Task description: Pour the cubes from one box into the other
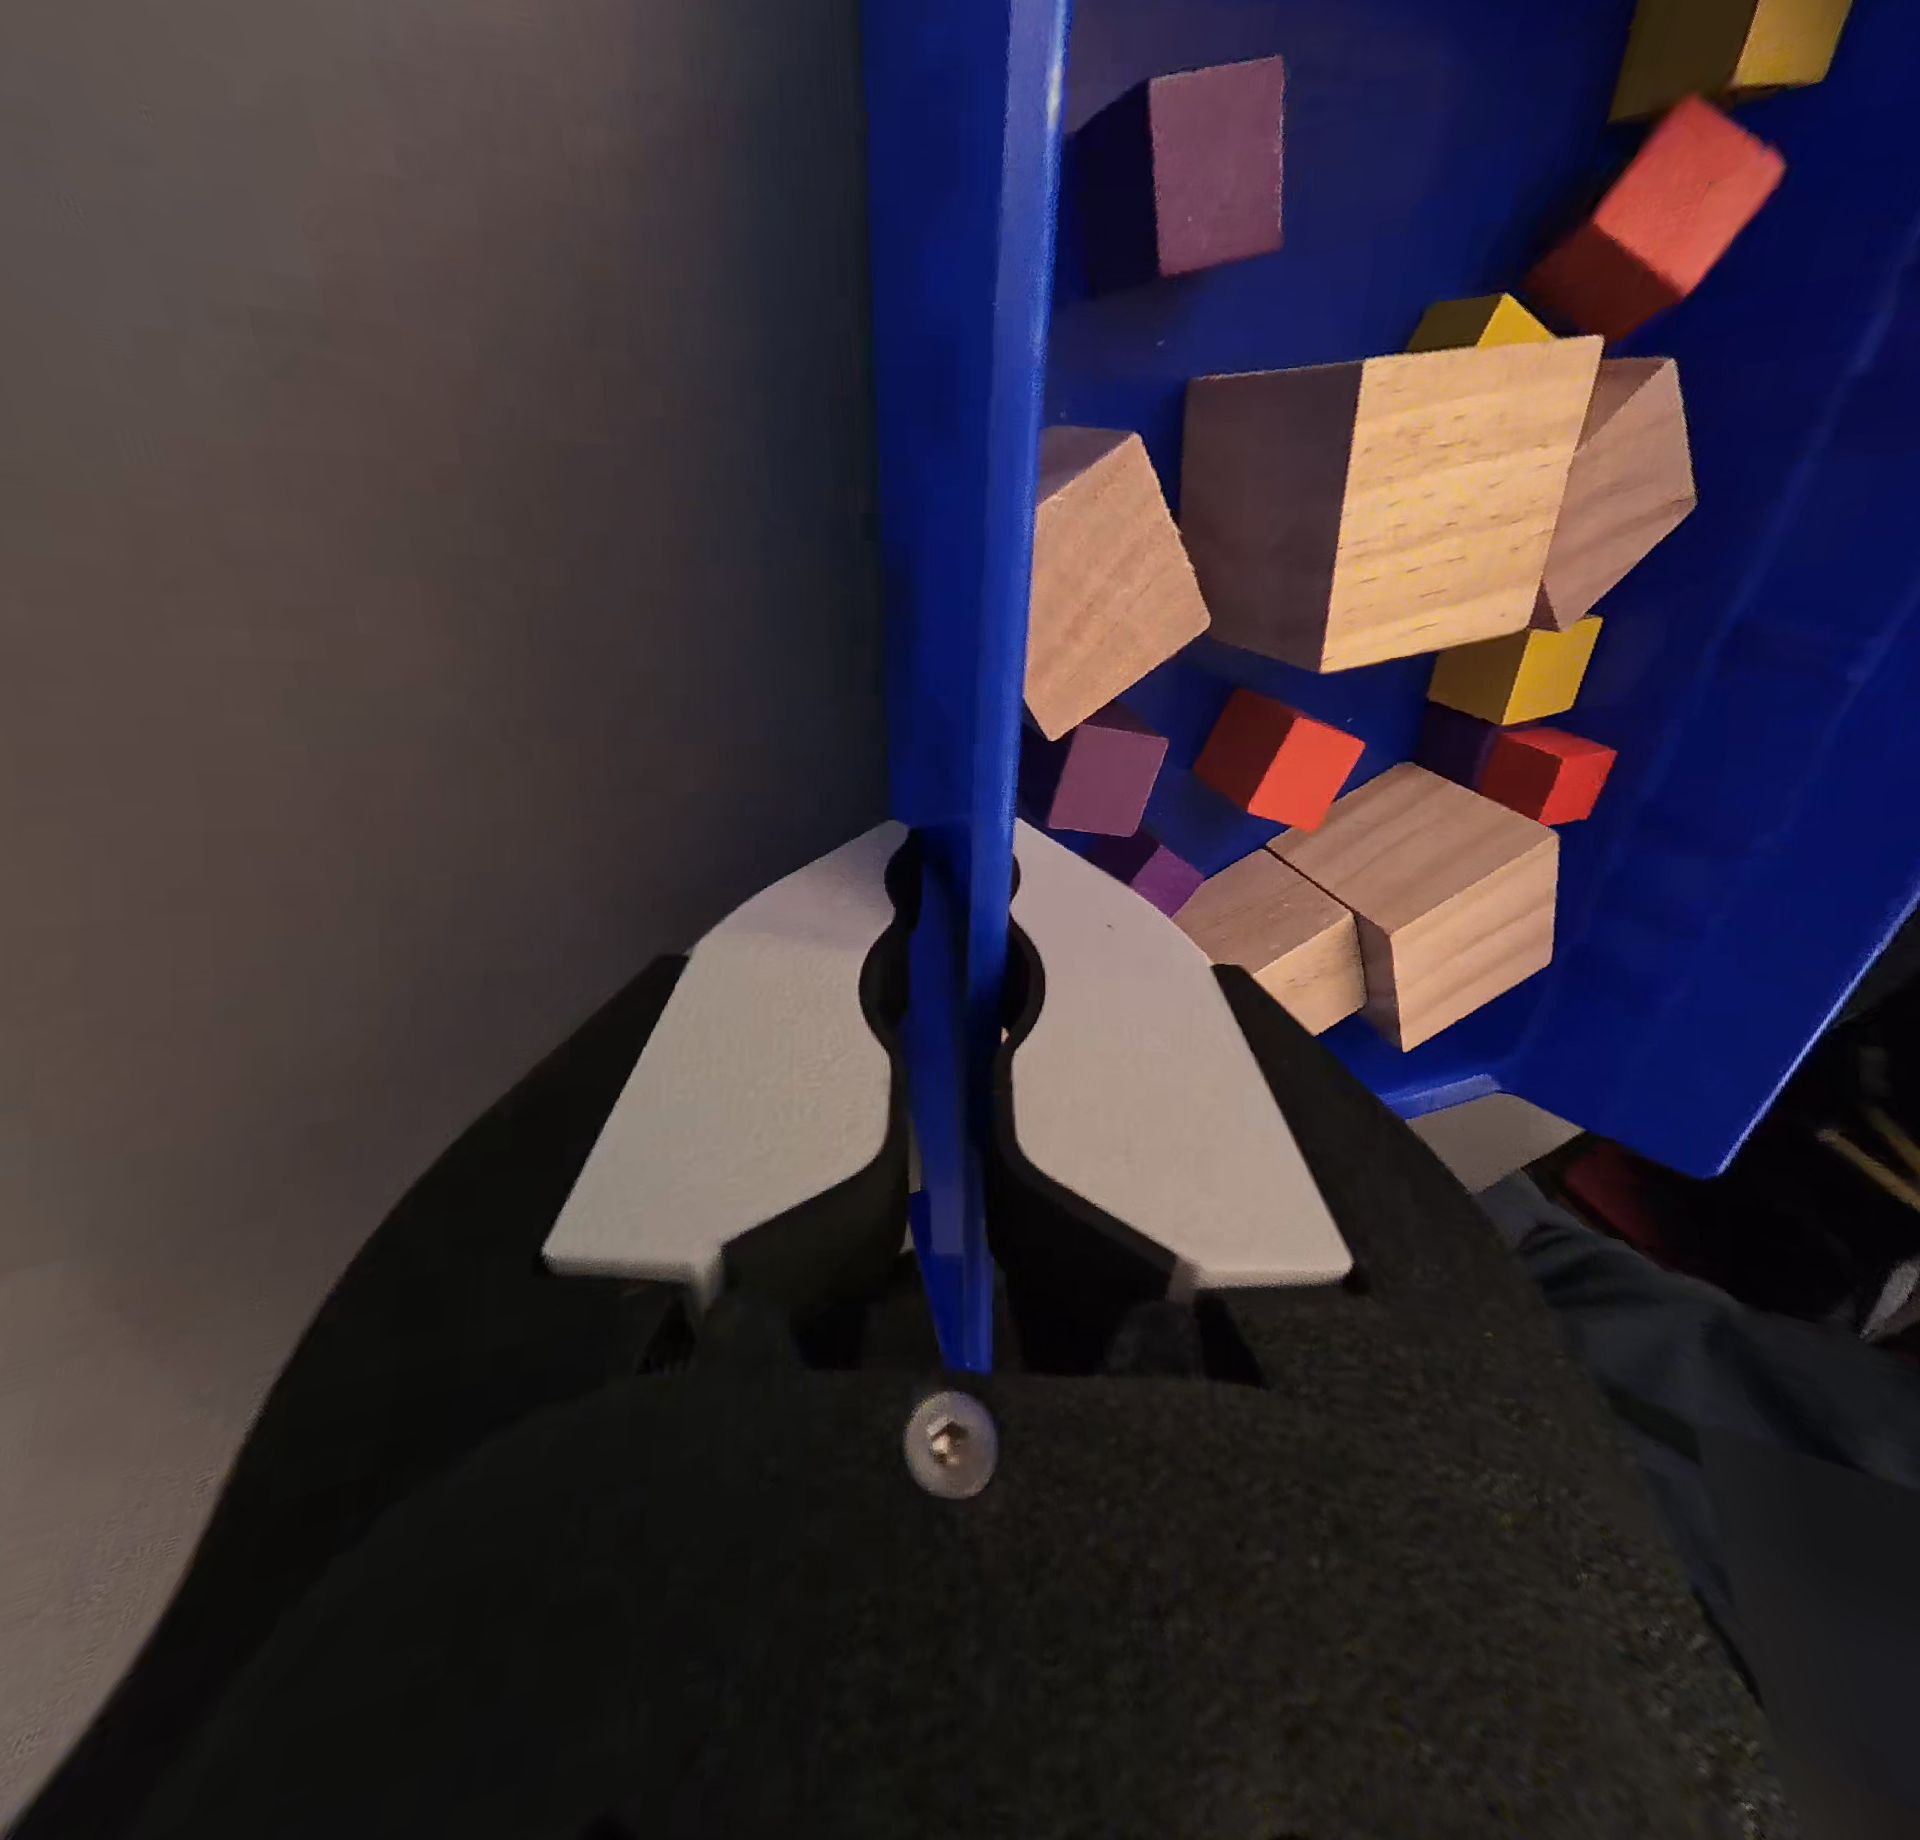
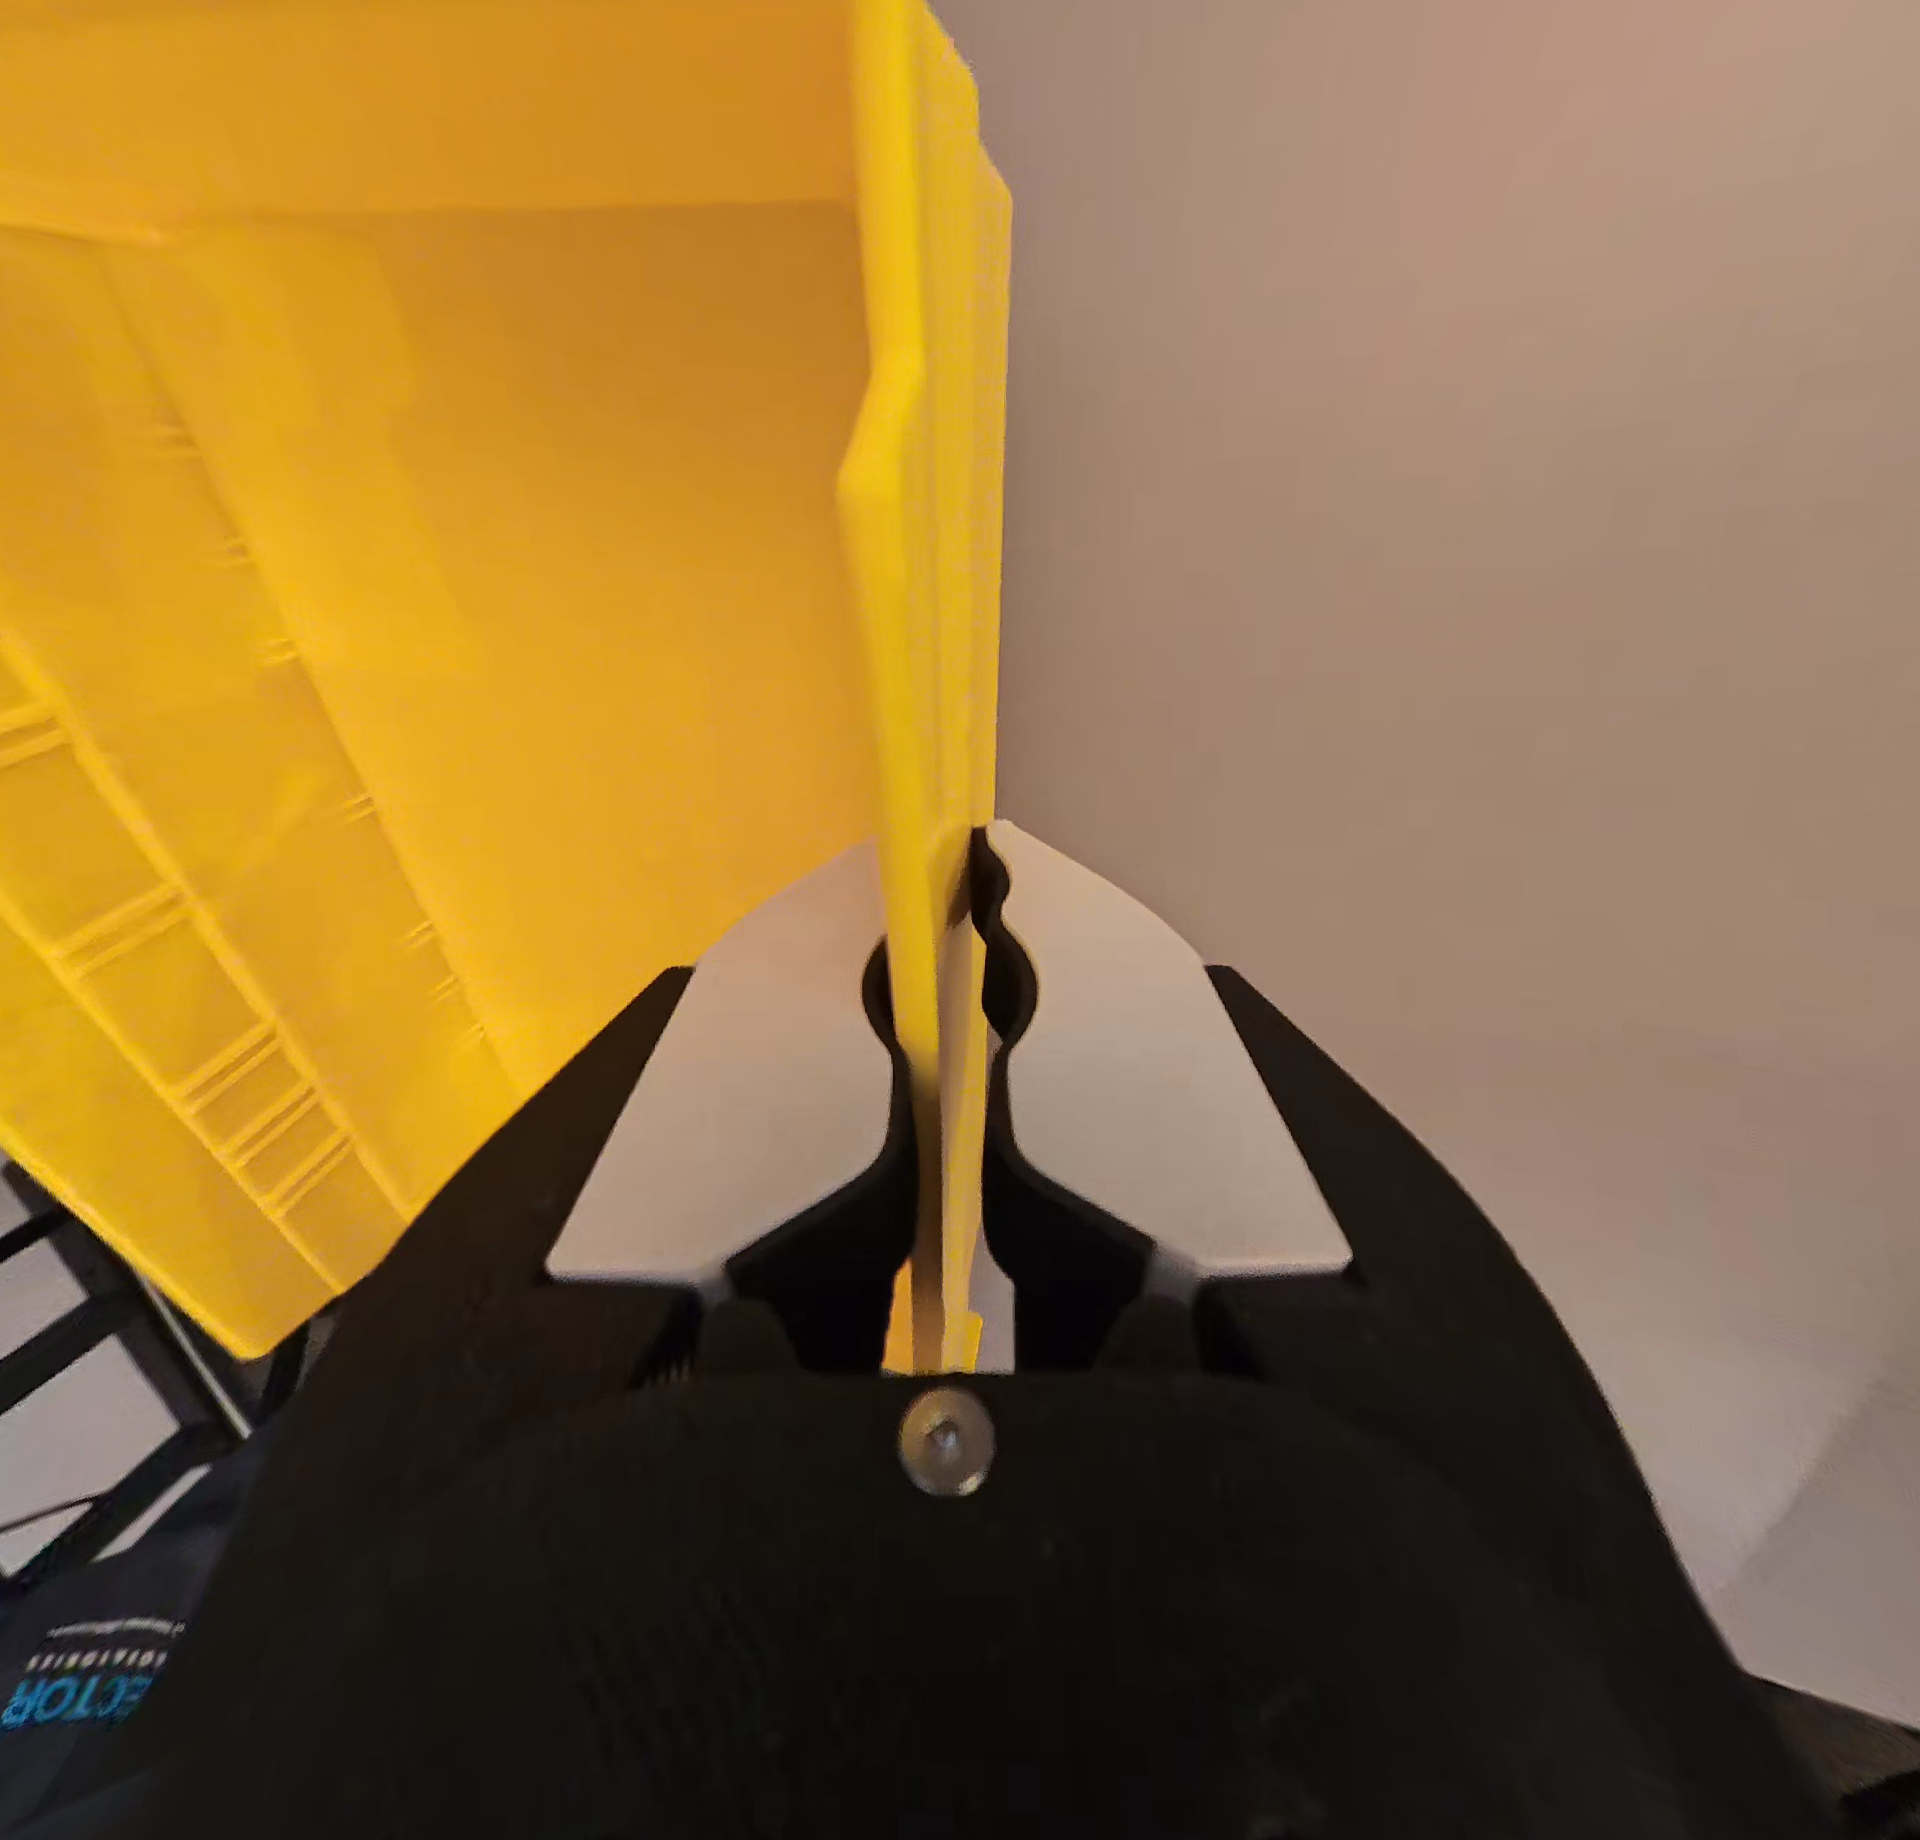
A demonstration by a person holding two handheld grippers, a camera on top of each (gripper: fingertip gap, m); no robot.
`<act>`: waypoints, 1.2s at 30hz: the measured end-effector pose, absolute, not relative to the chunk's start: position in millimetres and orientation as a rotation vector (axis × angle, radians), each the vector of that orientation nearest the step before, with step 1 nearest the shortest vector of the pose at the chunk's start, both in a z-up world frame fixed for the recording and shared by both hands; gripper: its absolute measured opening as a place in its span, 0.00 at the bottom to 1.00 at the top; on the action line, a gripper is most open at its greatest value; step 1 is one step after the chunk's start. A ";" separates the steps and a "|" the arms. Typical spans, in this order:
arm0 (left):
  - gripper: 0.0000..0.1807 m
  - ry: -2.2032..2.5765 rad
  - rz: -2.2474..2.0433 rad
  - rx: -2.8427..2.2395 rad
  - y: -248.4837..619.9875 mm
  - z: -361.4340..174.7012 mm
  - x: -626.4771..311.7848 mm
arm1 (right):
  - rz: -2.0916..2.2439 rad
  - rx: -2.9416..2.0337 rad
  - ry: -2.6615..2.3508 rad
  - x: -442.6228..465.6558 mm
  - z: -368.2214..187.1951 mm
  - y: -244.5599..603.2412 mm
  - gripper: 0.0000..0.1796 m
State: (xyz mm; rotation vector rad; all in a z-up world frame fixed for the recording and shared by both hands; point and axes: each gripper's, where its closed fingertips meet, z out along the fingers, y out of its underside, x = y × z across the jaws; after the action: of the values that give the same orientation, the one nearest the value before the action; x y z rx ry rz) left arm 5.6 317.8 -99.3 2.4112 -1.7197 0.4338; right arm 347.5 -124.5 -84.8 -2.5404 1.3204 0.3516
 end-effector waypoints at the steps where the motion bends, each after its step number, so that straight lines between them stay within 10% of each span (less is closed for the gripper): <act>1: 0.06 -1.687 0.445 2.437 329.3 -99.0 -5.8 | 0.362 -2.560 1.309 342.8 -89.8 -115.1 0.04; 16: 0.09 -1.460 0.633 2.613 415.1 -96.5 -108.0 | 0.305 -2.640 1.274 318.7 -110.4 -60.5 0.06; 29: 0.13 -1.347 1.058 2.621 422.0 -66.2 -113.2 | -0.291 -1.879 0.362 208.2 95.8 136.8 0.23; 36: 0.11 -1.413 0.869 2.703 427.5 -75.4 -109.1 | 0.347 -2.260 0.425 76.9 -14.9 282.2 0.32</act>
State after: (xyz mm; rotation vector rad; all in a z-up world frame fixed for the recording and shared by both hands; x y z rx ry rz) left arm -109.1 427.5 -75.4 2.7033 -1.4127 0.8687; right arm 76.9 282.2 -14.9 -2.2602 0.4246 0.3471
